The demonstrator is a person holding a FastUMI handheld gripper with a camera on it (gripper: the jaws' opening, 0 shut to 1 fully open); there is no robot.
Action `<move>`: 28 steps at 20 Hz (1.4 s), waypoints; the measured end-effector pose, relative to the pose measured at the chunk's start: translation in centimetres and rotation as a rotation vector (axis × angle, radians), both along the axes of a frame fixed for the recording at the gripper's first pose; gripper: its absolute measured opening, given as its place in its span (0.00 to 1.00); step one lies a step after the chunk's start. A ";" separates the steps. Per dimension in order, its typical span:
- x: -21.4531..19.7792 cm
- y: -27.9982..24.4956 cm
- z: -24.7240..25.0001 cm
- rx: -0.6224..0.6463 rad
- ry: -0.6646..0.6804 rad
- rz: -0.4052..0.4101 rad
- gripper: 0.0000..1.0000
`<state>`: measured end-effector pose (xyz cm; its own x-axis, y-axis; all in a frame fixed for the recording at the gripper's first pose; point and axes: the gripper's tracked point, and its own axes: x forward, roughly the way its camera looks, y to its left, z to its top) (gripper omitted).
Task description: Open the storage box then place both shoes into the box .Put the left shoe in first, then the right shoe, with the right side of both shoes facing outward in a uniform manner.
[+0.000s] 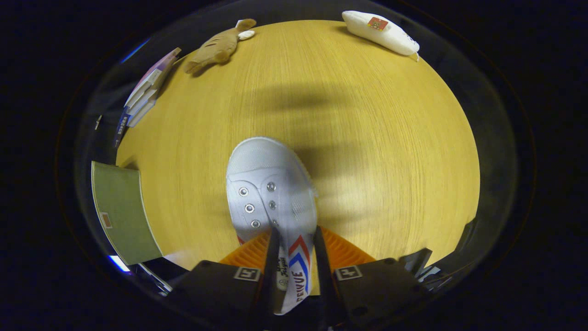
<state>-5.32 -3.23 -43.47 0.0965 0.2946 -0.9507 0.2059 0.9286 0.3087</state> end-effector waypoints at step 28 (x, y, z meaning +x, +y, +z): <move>5.0 31.2 30.5 0.524 -0.176 -0.047 0.20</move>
